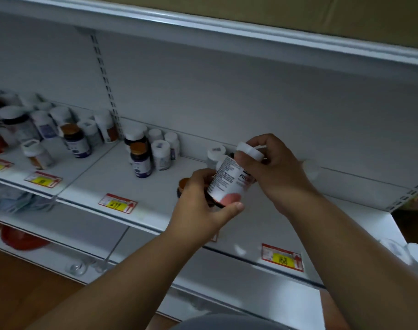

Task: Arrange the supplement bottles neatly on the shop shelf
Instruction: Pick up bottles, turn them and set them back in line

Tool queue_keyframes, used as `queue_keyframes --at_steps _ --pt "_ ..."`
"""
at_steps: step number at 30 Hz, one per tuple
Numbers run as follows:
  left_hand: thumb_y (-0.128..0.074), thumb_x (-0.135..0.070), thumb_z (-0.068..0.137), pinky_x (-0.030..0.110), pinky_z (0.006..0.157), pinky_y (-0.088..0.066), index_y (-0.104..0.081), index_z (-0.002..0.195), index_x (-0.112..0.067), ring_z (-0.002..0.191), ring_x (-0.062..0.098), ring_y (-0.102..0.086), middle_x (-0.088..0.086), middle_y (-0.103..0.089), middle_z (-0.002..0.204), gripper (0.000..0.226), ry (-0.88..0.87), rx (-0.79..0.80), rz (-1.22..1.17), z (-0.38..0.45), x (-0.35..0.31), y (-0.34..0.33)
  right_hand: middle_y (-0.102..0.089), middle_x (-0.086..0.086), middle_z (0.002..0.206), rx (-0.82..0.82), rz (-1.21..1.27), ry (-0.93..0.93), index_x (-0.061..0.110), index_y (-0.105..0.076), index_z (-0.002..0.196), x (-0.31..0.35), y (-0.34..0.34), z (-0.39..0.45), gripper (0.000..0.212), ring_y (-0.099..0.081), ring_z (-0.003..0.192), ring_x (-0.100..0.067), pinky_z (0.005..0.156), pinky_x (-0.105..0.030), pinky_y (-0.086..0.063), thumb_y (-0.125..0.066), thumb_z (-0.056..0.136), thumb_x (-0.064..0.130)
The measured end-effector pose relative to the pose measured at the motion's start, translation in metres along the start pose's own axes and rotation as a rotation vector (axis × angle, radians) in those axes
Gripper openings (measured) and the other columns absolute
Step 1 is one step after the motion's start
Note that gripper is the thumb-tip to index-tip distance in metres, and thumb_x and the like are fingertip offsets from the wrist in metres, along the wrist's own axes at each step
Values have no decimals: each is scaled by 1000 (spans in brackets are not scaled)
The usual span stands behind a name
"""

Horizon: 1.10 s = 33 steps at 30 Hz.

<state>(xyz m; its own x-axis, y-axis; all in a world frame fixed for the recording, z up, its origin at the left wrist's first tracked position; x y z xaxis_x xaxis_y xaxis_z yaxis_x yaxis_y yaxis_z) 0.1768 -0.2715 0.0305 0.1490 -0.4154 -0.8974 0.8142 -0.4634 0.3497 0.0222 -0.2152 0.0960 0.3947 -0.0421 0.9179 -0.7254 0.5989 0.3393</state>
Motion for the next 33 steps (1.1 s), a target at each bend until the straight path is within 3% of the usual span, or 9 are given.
queue_keyframes --at_steps 3,7,9,12,14,17,25,29,33 --pt "-76 -57 64 17 71 -52 -49 115 -40 90 -1 -65 -20 -65 103 60 44 44 -121 -11 25 54 -68 8 87 19 19 -22 40 -58 89 18 -58 -6 44 -69 72 -8 58 -34 -59 -70 55 63" --pt "-76 -53 69 39 81 -57 -51 116 -40 92 8 -68 -17 -68 105 55 129 88 -185 -23 71 140 -67 10 92 147 11 18 42 -57 96 45 -154 -14 25 -65 69 1 52 -19 -52 -73 76 45" --pt "-73 -57 71 39 81 -58 -48 118 -41 93 6 -67 -18 -66 106 56 112 130 -110 -23 89 178 -67 11 94 161 20 61 37 -58 98 57 -194 -14 27 -64 73 3 56 -15 -50 -77 78 32" --pt "-69 -60 70 33 89 -53 -44 130 -33 104 1 -59 -15 -61 117 70 96 170 56 -13 116 221 -65 13 100 122 -67 75 38 -55 99 62 -241 -8 34 -63 82 -2 68 -25 -53 -78 74 35" --pt "-65 -67 69 24 93 -45 -37 139 -28 113 1 -52 -10 -53 130 85 90 176 273 -2 135 240 -63 11 103 82 -134 72 40 -53 100 58 -262 -1 37 -62 87 -7 68 -25 -51 -78 73 37" --pt "-58 -73 72 30 100 -41 -31 145 -22 127 15 -44 0 -45 141 93 19 219 582 21 160 252 -56 16 99 12 -254 88 40 -50 100 48 -284 16 40 -55 83 -2 62 -15 -39 -77 71 41" --pt "-56 -71 77 41 113 -26 -41 143 -7 137 34 -34 17 -40 148 93 -151 293 877 73 212 248 -43 13 105 57 -406 150 28 -52 111 9 -344 57 48 -41 95 -4 74 -20 -30 -78 74 43" --pt "-27 -82 81 42 119 -7 -25 151 -7 146 31 -15 17 -23 157 102 -160 386 961 73 236 237 -45 10 111 47 -450 157 22 -53 117 3 -355 53 46 -41 101 -6 82 -20 -32 -73 80 41" --pt "-4 -84 76 47 118 -5 -19 152 -5 148 32 -6 18 -16 158 110 -175 436 1011 70 249 232 -51 0 112 -12 -474 134 14 -56 115 6 -353 40 43 -41 97 -8 78 -14 -27 -76 80 30"
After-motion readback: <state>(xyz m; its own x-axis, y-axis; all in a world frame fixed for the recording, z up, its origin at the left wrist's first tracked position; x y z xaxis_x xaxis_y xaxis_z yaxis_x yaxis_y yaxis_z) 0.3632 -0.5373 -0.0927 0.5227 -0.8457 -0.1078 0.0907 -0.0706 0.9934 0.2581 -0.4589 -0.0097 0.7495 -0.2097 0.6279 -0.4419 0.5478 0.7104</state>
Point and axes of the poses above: each hand's wrist, its own z-axis towards the middle knuckle, its own y-axis out of the back of the hand, x = y × z, the point moved 6 cm from there along z, towards the middle knuckle
